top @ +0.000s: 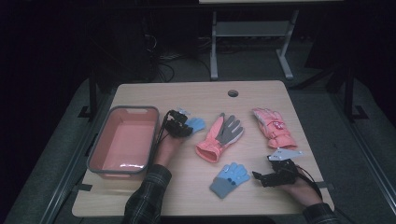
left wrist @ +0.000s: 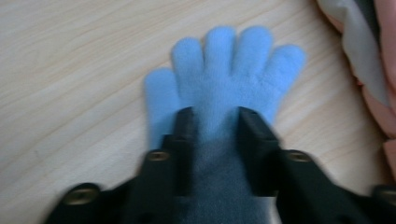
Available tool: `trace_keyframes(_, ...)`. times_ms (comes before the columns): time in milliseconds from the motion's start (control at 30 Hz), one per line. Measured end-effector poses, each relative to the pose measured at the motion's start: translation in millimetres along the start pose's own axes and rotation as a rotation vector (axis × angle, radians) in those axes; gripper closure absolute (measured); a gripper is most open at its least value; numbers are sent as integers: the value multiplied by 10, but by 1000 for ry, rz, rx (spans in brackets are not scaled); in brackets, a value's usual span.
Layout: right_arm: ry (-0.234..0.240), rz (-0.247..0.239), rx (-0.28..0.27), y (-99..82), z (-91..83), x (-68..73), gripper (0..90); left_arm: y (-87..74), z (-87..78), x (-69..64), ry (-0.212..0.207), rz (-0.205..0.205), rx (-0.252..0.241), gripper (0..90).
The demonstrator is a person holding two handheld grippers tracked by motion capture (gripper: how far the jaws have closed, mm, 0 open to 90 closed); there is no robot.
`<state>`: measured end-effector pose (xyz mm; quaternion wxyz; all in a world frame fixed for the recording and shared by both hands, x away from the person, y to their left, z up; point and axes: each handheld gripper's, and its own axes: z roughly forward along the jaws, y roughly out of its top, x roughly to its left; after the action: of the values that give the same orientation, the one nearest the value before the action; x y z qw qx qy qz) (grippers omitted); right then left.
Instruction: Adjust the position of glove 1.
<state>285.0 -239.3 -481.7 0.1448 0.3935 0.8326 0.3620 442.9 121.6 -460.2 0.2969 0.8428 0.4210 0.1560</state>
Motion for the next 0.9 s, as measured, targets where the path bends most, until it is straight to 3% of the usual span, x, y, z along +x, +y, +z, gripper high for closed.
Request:
trace_keyframes(167,-1,-3,-1,0,1,-2,103,7,-9,-9,0,6,0,819)
trace_keyframes(467,0,-1,-1,1,0,-1,103,31,-113,-4,-33,-36,-15,834)
trace_keyframes(633,0,0,-1,1,0,-1,103,92,-270,-36,-38,-35,-30,835)
trace_keyframes(900,0,-6,-2,0,2,-3,103,141,-582,-59,-104,-39,-75,835)
